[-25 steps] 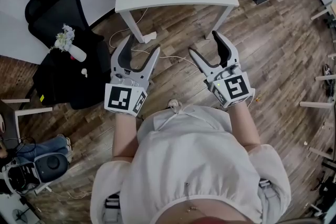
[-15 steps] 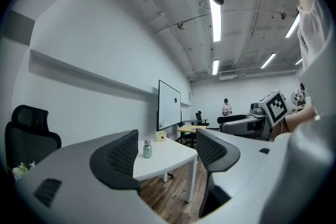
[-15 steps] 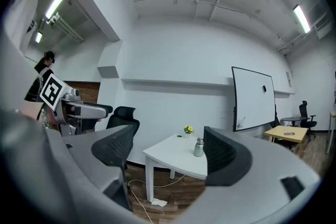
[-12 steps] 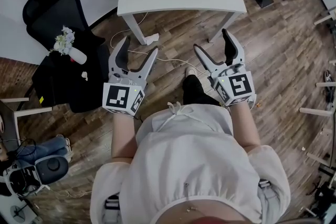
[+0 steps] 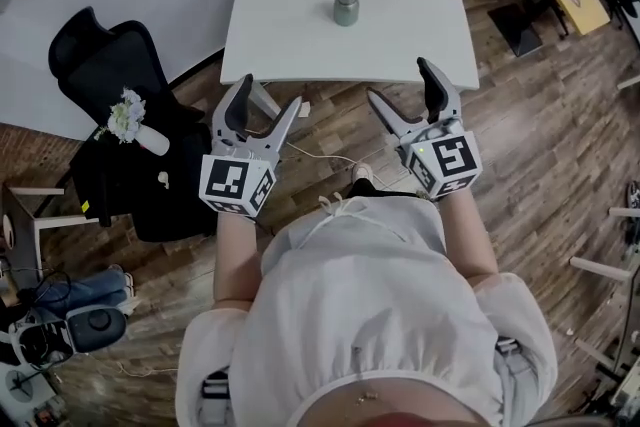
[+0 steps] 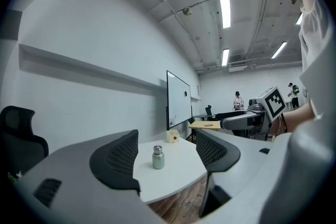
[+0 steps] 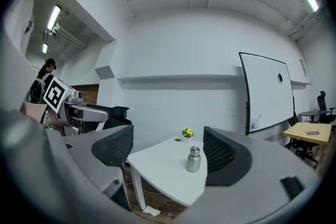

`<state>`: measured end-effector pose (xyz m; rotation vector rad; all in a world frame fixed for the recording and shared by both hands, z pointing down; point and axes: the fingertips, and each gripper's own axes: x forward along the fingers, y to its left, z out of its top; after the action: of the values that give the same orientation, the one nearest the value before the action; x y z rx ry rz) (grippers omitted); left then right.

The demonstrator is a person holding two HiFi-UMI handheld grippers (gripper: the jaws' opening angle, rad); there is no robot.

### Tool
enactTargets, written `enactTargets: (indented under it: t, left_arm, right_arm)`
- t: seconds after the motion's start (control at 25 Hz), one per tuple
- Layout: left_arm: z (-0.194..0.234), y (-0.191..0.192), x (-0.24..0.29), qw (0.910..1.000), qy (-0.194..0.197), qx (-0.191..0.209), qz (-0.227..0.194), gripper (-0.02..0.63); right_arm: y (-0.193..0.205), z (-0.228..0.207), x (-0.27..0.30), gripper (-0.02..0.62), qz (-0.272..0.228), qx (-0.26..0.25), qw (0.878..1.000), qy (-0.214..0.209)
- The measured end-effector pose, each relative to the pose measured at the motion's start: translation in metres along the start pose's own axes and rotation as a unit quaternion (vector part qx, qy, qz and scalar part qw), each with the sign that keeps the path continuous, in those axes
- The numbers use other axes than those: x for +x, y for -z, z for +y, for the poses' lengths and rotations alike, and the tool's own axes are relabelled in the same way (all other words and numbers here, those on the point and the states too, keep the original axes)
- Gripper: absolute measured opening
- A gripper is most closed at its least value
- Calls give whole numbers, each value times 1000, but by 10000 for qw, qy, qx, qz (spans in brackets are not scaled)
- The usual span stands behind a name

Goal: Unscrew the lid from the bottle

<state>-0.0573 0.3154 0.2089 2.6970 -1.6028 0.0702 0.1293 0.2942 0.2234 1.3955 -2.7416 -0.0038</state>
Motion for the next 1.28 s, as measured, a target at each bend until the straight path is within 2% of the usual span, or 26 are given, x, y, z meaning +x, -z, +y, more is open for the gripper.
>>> enactTargets:
  t: [0.16,0.32,0.68,0.84,0.96,1.16,1.28]
  left_arm:
    - [10,-6,67,9999,-135,14,-58,350]
    - [19,6,121,9996,-258,58,128,362]
    - [43,56,199,9969,-179,-256,719,381]
    - [60,81,233,9949,66,-432,907,387]
    - [70,102,257,9921,432,-580,1028,387]
    - [73,150,296,9836,1104,-406,1367,387]
    - [68,178,312,9769,1494,-333,1493,393]
  right_arm:
    - [1,-56,44,410,40,-24,9998,-193]
    - [12,-98,82,410,138,43,9992,-386]
    - [52,-143,148,410,755,105,9945,-717]
    - [71,-152,180,410,1089,99,9909,-791]
    - [85,-155,203,408,1390,41,9861,-906]
    - [111,-159,242,402,1864,-152,9749,-1207]
    - [131,-156,256,390,2236,-194,9637,-1449]
